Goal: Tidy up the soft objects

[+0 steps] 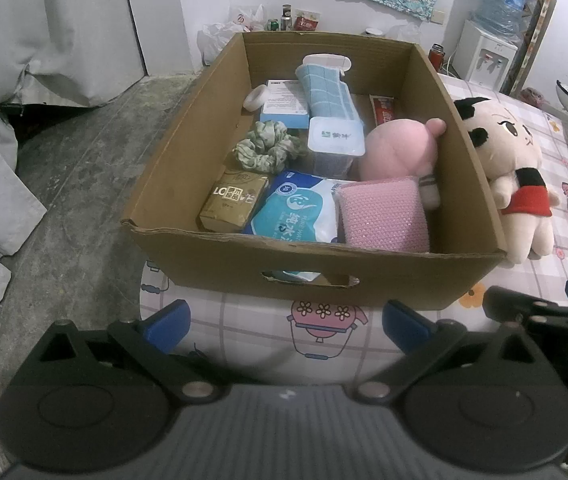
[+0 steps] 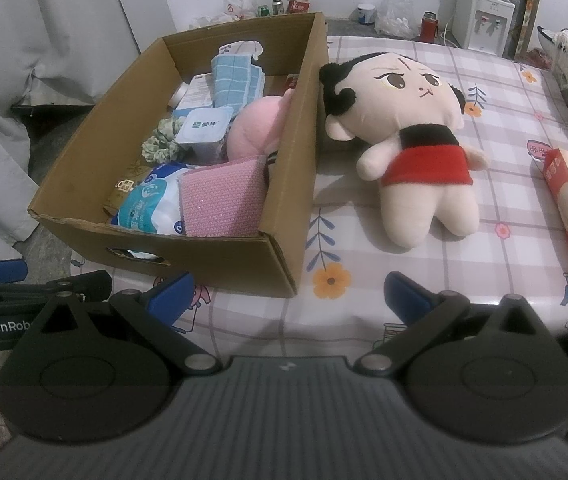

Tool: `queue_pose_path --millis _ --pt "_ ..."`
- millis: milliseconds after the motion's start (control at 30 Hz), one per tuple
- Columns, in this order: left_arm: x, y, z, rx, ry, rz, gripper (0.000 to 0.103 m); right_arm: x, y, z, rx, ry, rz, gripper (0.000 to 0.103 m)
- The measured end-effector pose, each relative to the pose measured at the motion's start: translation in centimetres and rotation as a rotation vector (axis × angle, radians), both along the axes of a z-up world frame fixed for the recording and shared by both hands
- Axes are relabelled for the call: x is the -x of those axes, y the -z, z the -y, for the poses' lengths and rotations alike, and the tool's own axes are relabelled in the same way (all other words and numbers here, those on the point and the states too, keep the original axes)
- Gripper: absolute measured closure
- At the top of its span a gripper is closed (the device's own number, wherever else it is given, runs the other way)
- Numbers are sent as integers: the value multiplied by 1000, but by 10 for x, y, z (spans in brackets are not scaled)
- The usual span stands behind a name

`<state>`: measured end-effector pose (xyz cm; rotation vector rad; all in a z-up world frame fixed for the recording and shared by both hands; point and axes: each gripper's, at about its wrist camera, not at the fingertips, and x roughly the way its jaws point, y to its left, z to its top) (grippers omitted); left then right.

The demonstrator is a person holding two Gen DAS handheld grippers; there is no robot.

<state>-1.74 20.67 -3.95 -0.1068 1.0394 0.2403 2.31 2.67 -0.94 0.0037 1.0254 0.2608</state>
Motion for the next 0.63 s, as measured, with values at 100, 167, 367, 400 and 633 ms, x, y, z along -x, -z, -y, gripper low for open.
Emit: queue_pose_path --millis 100,167,367,400,633 --pt "-1 0 0 0 0 0 0 0 0 0 0 0 0 1" --pt "-1 0 0 1 1 0 0 0 0 0 1 0 1 1" --pt "-1 0 0 -1 0 -1 0 0 0 0 1 0 0 1" --pt "-1 0 0 0 0 -1 0 0 0 -1 0 0 -1 1" --pt "-1 1 -1 0 1 0 0 -1 0 1 1 1 -2 1"
